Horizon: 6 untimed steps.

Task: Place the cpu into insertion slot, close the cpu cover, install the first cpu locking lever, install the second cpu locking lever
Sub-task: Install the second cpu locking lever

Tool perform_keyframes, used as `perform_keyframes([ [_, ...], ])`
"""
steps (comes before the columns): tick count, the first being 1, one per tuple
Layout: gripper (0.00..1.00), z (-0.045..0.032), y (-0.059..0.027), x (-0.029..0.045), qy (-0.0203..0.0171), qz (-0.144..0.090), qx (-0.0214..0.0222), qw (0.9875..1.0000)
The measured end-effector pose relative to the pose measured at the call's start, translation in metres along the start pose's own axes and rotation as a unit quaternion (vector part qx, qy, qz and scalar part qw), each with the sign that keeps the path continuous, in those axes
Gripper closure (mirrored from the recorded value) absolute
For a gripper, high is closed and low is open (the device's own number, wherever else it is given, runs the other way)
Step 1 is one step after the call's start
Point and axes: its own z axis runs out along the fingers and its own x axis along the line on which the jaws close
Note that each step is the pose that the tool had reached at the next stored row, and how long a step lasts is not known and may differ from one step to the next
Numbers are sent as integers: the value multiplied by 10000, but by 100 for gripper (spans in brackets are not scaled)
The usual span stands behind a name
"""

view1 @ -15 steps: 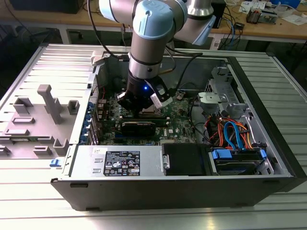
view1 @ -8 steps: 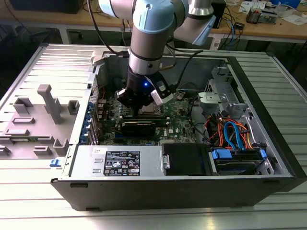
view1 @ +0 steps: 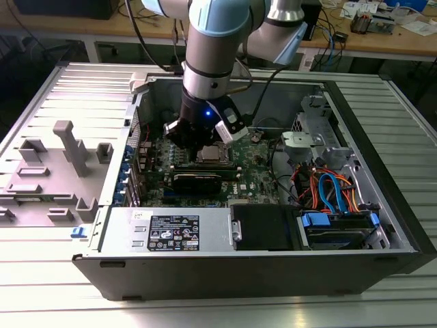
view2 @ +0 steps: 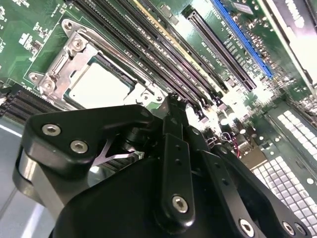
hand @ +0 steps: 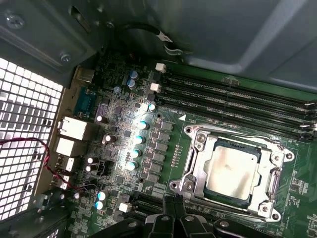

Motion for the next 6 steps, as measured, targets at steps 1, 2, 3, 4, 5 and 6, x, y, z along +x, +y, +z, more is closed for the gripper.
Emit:
perform_keyframes([
  [1,89,0,0,0,0,0,0,10000],
  [2,89,0,0,0,0,0,0,10000],
  [3,89,-1,0,0,1,-1,1,10000],
  [4,89,-1,0,0,1,-2,1,10000],
  [5,89,-1,0,0,1,-2,1,10000],
  [6,89,-1,0,0,1,-2,1,10000],
])
